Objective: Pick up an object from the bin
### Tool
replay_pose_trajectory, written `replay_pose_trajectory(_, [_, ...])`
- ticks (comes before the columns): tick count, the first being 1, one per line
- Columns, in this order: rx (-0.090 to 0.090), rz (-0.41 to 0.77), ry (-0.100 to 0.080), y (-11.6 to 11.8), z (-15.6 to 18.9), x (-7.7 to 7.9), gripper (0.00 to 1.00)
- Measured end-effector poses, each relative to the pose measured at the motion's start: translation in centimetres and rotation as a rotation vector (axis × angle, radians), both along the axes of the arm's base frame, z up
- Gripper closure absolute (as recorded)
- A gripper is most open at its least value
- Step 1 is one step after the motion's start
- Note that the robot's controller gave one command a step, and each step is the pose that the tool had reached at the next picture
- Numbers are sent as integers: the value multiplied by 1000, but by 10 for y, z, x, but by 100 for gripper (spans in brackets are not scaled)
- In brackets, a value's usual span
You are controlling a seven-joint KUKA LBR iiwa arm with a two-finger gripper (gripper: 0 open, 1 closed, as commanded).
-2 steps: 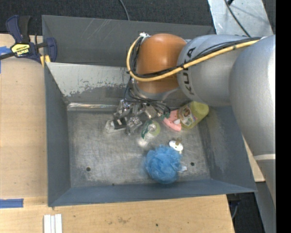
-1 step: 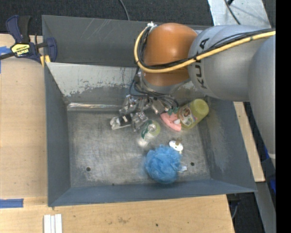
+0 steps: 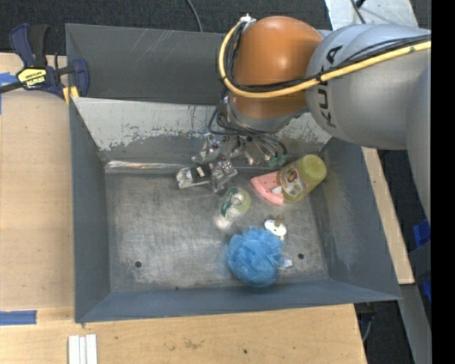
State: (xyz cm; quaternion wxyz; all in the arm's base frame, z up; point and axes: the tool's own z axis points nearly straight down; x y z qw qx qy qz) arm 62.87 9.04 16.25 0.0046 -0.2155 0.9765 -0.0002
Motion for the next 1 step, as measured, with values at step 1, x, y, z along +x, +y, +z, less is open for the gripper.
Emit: replay_pose_trajectory(1, [-2, 92, 11, 10, 48, -4, 100])
